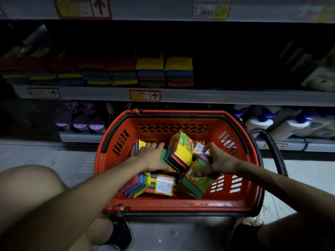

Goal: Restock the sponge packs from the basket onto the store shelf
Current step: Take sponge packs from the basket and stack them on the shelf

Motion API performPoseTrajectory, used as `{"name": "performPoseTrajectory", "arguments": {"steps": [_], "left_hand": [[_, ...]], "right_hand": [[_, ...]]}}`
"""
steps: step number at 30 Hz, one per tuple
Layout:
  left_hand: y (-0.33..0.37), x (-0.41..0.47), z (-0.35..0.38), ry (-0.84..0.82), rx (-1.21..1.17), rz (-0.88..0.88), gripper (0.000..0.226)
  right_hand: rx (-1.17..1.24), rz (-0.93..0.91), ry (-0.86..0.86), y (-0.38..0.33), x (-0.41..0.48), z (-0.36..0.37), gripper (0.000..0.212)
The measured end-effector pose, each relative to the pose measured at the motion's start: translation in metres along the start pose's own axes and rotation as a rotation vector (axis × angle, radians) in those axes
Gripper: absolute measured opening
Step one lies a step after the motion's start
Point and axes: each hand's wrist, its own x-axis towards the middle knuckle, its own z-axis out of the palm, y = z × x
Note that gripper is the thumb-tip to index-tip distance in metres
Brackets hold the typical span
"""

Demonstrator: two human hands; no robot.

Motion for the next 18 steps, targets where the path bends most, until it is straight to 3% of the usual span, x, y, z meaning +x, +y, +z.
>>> {"name": "performPoseTrajectory", "arguments": {"steps": [3,6,11,15,18], "left_hand": [[0.001,0.004,0.001,0.029,0.034,-0.013,0.114],[0.002,0.006,0.006,0.041,0.051,-0.033,0.115],[0.005,0.006,0.008,0.037,0.110,0.001,0.106],[0.001,0.006,0.008,0.040,-0.122,0.020,0.090],[-0.003,0.009,-0.002,0.088,-0.320,0.065,0.060]], "right_hand": [[-0.218,-0.071,-0.014,0.003,-0.004,0.004,0.103],[-0.339,-0.108,-0.004,0.007,-0.010,0.013,0.087],[-0.237,-0.104,-0.059,0.011,-0.011,0.011,0.085],[-0.247,-0.104,-0.012,0.015,-0.013,0.011,0.083],[-0.311,-0.105,0.010,0.015,-0.012,0.009,0.087]]}}
